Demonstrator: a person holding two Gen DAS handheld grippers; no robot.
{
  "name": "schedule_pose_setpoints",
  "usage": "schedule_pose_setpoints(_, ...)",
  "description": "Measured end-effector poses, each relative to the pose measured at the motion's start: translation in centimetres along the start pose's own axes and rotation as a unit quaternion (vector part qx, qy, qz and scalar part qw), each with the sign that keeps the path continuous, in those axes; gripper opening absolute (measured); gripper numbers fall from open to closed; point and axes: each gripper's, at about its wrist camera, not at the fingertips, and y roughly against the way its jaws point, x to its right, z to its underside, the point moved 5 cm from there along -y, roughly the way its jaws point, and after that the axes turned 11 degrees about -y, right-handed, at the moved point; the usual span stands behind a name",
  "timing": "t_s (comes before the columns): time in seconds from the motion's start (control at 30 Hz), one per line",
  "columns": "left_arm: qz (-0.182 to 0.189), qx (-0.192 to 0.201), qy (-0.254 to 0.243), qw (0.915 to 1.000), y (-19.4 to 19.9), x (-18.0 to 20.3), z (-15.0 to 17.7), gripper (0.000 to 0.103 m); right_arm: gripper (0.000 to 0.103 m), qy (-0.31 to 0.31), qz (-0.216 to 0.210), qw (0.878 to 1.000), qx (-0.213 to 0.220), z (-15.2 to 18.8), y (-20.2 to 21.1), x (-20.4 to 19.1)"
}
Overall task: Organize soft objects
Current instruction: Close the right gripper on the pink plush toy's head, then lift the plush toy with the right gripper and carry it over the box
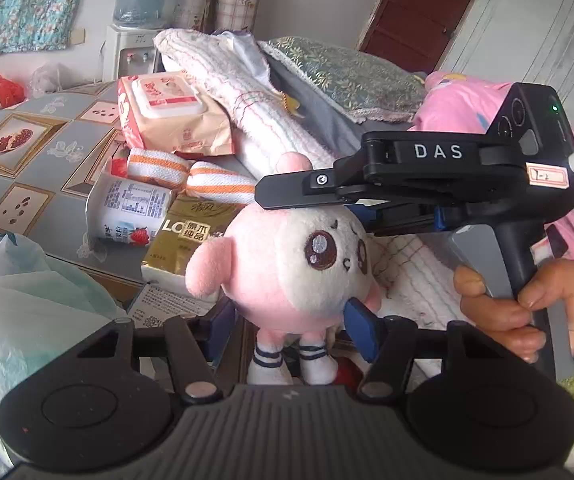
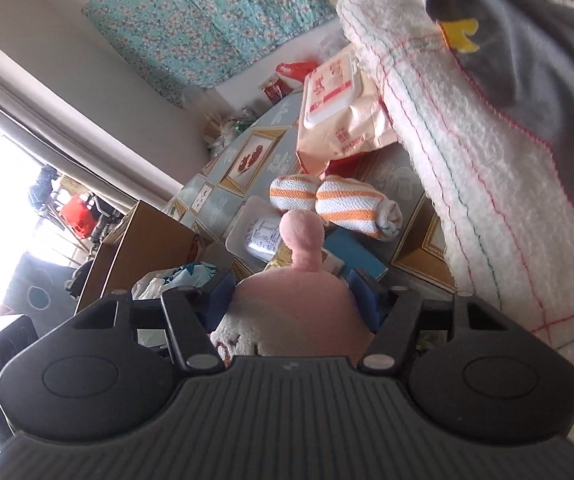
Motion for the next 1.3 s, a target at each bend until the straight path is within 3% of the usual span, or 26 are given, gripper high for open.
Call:
schedule_pose_setpoints(0.2,-0.001,0.050,-0.008,0.9987,4.3,0.9,-0.4,0.061,0.062,0.058,-0.004,0.998,0.034,0.7,3.0,-5.1)
schedule_pose_setpoints(0.37,-0.030,0.108,-0.010,0.9936,10.3,0.3,-0.2,0.061,0.062,0.112,-0.032,0.992,0.046,1.8,4.1,-11.7)
schedule_pose_setpoints(0.53,-0.078,0.152,0.011,0.9851,16.5,-2.6,0.8,0.061,0.062,0.165,-0.071,0.983,0.035,3.3,2.0,-19.4)
schedule_pose_setpoints(0.7,-0.137,0.178,0.049,0.9731,22.4,-7.3,2.7,0.061,0.062,0.190,-0.115,0.975,-0.008,5.5,-3.1,-27.2)
schedule_pose_setpoints(0.83,-0.183,0.181,0.092,0.9620,26.1,-11.5,4.9,0.061,0.062,0.202,-0.131,0.969,-0.060,7.6,-8.6,-32.5)
schedule_pose_setpoints(0.93,-0.197,0.172,0.137,0.9553,27.8,-14.9,6.8,0.061,0.062,0.210,-0.124,0.965,-0.096,9.5,-12.9,-35.2)
schedule_pose_setpoints(1.13,-0.207,0.133,0.208,0.9467,27.8,-20.9,10.5,0.061,0.062,0.245,-0.073,0.957,-0.135,13.8,-20.2,-38.2)
schedule_pose_setpoints(1.3,-0.197,0.097,0.233,0.9473,26.3,-23.4,12.4,0.061,0.062,0.286,-0.014,0.946,-0.153,15.7,-24.2,-38.4)
